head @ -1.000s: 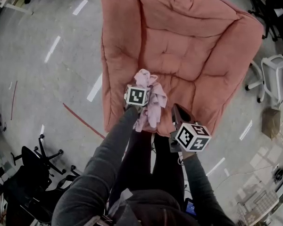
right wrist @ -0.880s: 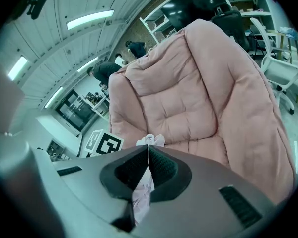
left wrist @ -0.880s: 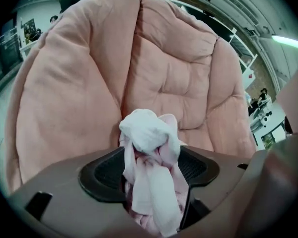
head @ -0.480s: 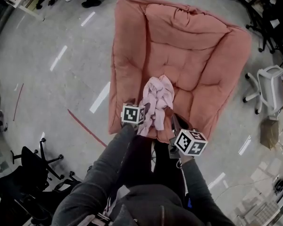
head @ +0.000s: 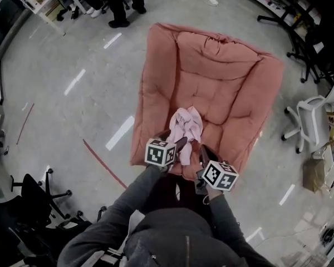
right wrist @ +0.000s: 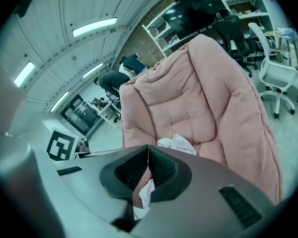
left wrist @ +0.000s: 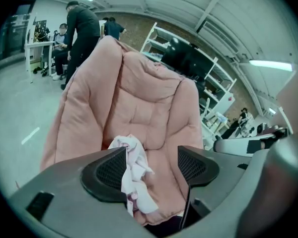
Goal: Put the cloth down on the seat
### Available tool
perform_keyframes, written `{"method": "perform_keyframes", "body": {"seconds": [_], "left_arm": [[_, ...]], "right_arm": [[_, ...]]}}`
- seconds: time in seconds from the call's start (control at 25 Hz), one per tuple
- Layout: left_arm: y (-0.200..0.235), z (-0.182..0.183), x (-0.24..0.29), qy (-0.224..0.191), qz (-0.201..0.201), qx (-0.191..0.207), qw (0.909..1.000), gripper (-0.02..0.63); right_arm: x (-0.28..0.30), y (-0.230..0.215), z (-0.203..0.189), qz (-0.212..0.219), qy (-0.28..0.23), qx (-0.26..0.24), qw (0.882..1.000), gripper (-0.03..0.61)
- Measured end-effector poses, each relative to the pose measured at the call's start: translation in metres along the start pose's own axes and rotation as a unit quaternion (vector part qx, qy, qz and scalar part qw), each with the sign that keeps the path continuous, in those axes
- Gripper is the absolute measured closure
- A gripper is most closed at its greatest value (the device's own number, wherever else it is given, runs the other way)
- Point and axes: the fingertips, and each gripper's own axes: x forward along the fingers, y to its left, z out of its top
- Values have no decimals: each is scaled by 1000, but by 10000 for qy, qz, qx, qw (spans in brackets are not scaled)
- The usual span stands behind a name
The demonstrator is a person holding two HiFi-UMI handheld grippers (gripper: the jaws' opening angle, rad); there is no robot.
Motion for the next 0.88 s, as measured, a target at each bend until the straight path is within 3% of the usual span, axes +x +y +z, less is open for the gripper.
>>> {"method": "perform_keyframes", "body": {"seconds": [0.2,0.36,0.56,0.68,0.88], "left_arm": [[-37,22,-28,-479,-372,289,9977,294],[-62,41,-53,-1024,-741,722,9893,421],[-84,71,-81,-1611,-863,1154,9763,524],[-94,85,-93,-1905,-1013,1216,9689,568],[-106,94,-99,-2038,-1220,1588,9583,602]], "right_arm": [[-8,3,10,61,-92,50,9999,569],[-12,10,22,113,-182,-62,9998,569],[-16,27,46,309,-411,-431,9977,569],[-13,36,62,403,-628,-625,9953,569],[-21,49,91,466,-1081,-1077,9872,569]]}}
